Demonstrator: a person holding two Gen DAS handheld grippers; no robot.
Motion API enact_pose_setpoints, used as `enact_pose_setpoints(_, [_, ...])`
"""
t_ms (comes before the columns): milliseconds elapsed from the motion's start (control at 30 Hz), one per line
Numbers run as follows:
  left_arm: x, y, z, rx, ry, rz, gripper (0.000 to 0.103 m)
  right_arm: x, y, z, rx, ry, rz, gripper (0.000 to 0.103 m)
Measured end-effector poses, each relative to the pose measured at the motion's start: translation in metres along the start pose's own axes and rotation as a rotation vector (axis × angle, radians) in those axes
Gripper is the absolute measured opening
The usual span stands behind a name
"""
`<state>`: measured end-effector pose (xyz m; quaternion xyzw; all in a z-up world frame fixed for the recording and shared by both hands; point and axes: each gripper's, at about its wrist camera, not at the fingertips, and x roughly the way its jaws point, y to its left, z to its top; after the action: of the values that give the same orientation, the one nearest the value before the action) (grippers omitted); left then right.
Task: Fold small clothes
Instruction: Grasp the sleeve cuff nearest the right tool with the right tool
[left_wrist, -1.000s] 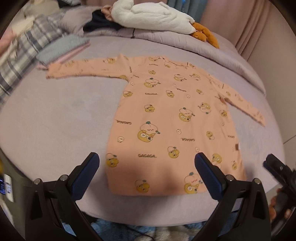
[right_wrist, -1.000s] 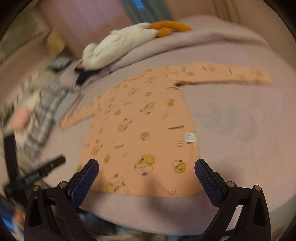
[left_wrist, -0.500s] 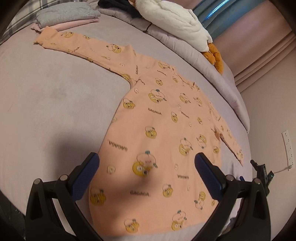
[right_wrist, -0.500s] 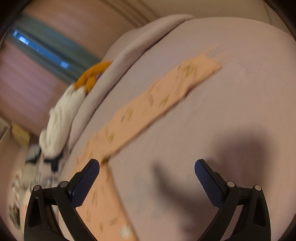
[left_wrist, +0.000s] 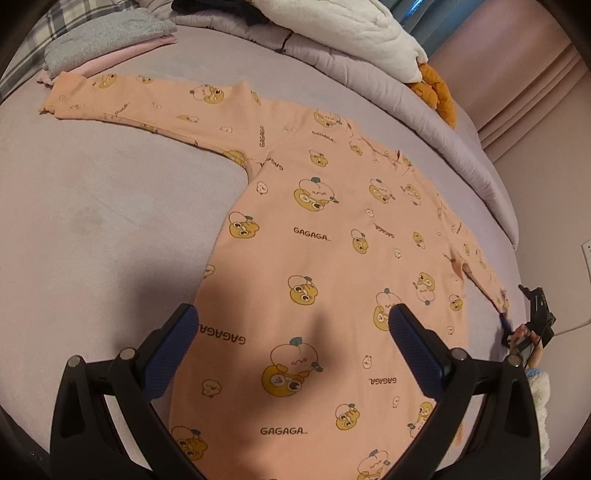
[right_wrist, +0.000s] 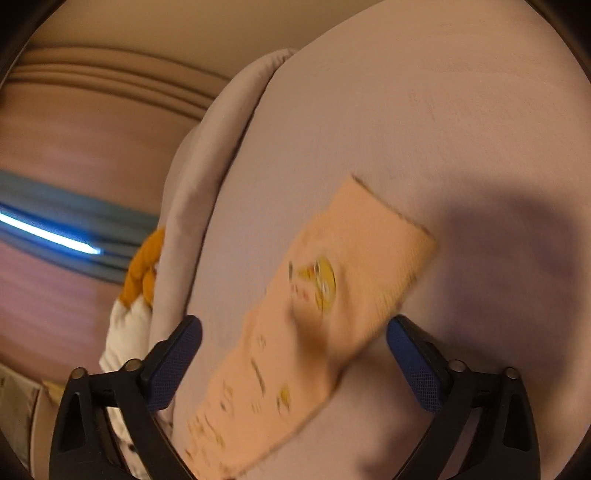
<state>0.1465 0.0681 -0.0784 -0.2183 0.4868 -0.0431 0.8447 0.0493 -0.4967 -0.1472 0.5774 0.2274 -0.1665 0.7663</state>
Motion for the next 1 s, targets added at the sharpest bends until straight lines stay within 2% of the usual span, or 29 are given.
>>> enact_pose_setpoints(33, [0.001,0.000,0.000,-0.003,0.003,0.001,0.103,0.000,0.003,0.001,-0.012,-0.006,-0.013,0.073])
enact_pose_setpoints(100, [0.002,0.002,0.001,-0.009,0.009,0.004,0.103,0.003,0.001,-0.001,-0.031,0.007,-0.038,0.039])
enact_pose_setpoints(133, [0.002,0.002,0.001,-0.011,0.008,0.006,0.103,0.002,-0.002,-0.001,-0.032,0.011,-0.055,0.029])
enact_pose_setpoints(167, [0.000,0.003,0.002,-0.013,0.005,0.007,0.103,0.000,-0.005,-0.002,-0.024,0.008,-0.073,0.014])
enact_pose_setpoints(200, [-0.001,0.004,0.002,-0.012,0.002,0.009,0.103,-0.003,-0.010,-0.001,-0.014,0.007,-0.077,0.008])
enact_pose_setpoints(267, [-0.005,0.007,0.004,-0.008,-0.009,0.012,0.103,-0.017,-0.024,0.007,-0.005,0.004,-0.061,0.008])
enact_pose_setpoints(333, [-0.007,0.009,0.005,-0.010,-0.015,0.004,0.103,-0.024,-0.008,0.002,-0.065,-0.010,-0.062,0.007])
enact_pose_setpoints(400, [-0.008,0.013,0.007,-0.012,-0.015,-0.013,0.103,-0.011,0.034,-0.002,-0.171,-0.017,-0.042,0.007])
enact_pose_setpoints(567, [-0.012,0.018,0.014,-0.018,-0.025,-0.047,0.103,-0.040,0.145,-0.054,-0.507,0.019,0.047,0.007])
enact_pose_setpoints(700, [-0.021,0.033,0.017,-0.020,-0.049,-0.060,0.103,-0.053,0.243,-0.129,-0.753,0.081,0.099,0.007])
enact_pose_setpoints(800, [-0.027,0.051,0.020,-0.037,-0.061,-0.061,0.103,-0.045,0.301,-0.194,-0.958,0.090,0.067,0.007])
enact_pose_setpoints(833, [-0.029,0.059,0.021,-0.048,-0.063,-0.061,0.103,-0.038,0.314,-0.212,-1.014,0.085,0.055,0.007])
enact_pose_setpoints(867, [-0.030,0.066,0.021,-0.060,-0.063,-0.062,0.103,-0.032,0.330,-0.245,-1.095,0.088,0.045,0.007])
enact_pose_setpoints(1000, [-0.032,0.089,0.024,-0.100,-0.066,-0.055,0.103,0.007,0.349,-0.323,-1.286,0.100,0.016,0.007])
